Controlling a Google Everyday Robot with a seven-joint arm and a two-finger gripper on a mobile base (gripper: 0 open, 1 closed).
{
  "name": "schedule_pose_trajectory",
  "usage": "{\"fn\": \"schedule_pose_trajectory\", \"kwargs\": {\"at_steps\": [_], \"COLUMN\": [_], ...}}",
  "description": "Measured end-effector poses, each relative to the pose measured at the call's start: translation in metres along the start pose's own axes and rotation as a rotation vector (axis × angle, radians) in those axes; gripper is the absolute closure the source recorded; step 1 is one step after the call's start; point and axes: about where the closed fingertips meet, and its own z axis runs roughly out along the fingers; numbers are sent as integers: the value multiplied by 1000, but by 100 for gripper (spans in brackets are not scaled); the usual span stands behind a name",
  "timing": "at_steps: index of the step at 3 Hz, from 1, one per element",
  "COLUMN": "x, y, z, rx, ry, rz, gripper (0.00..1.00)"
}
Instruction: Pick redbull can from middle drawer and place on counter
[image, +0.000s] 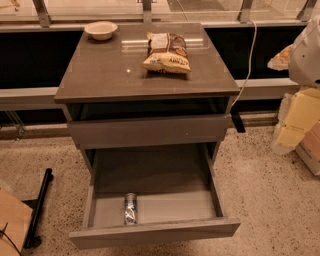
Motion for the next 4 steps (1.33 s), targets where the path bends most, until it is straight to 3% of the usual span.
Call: {"fn": "schedule_pose_trajectory", "kwargs": {"at_steps": [2,3,4], "x": [-1,-4,-13], "y": [-1,-6,-15], "z": [0,18,44], "rx": [9,-7,-4], "ry": [-6,-44,-98], "rz": [15,125,302], "gripper": [0,0,0]}}
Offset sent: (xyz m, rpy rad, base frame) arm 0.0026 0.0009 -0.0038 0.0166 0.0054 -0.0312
